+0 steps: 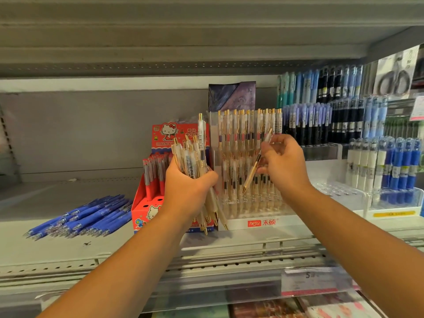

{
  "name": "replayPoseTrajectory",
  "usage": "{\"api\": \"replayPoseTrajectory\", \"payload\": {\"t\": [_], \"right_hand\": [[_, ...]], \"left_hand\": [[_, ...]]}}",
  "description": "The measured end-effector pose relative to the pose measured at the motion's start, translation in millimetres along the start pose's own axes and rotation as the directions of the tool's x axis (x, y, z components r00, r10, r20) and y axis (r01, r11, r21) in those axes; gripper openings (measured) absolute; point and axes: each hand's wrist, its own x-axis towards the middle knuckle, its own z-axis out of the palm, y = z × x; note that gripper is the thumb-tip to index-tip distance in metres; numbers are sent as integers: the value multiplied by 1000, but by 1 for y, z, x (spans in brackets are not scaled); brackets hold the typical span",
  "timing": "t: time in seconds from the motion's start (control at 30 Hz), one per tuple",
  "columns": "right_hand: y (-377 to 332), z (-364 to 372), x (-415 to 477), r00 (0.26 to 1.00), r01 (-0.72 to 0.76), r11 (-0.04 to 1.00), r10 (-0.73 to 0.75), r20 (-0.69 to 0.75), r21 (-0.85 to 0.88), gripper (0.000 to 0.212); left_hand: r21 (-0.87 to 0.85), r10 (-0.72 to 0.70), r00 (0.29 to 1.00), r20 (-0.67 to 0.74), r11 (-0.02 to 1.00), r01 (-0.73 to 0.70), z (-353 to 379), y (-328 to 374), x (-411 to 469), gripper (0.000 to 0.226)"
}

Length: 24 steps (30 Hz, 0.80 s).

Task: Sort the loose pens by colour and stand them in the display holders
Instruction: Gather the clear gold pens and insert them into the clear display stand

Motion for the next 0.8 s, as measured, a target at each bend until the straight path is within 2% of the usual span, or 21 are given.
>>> {"api": "replayPoseTrajectory", "payload": {"t": [0.13, 0.27, 0.57, 0.7, 0.8], "right_hand": [[4, 0, 0, 987, 149, 988, -146, 62, -42, 30], [8, 5, -2, 959, 260, 957, -241, 148, -127, 31], [14, 6, -4, 948, 277, 951, -246, 201, -139, 28], [19, 7, -7, 933, 264, 916, -163, 322, -302, 24], [21, 7, -10, 933, 274, 876, -142, 331, -396, 23]], "left_hand": [[-19, 5, 1000, -10, 1000, -5, 1, 1, -1, 35], [-31, -16, 1000, 4, 999, 16, 2, 4, -3, 38], [-26, -26, 1000, 9, 999, 27, 2, 6, -4, 40], [-32, -28, 999, 14, 999, 29, 3, 7, -5, 42], [-30, -12, 1000, 18, 999, 13, 4, 8, -6, 45]]}}
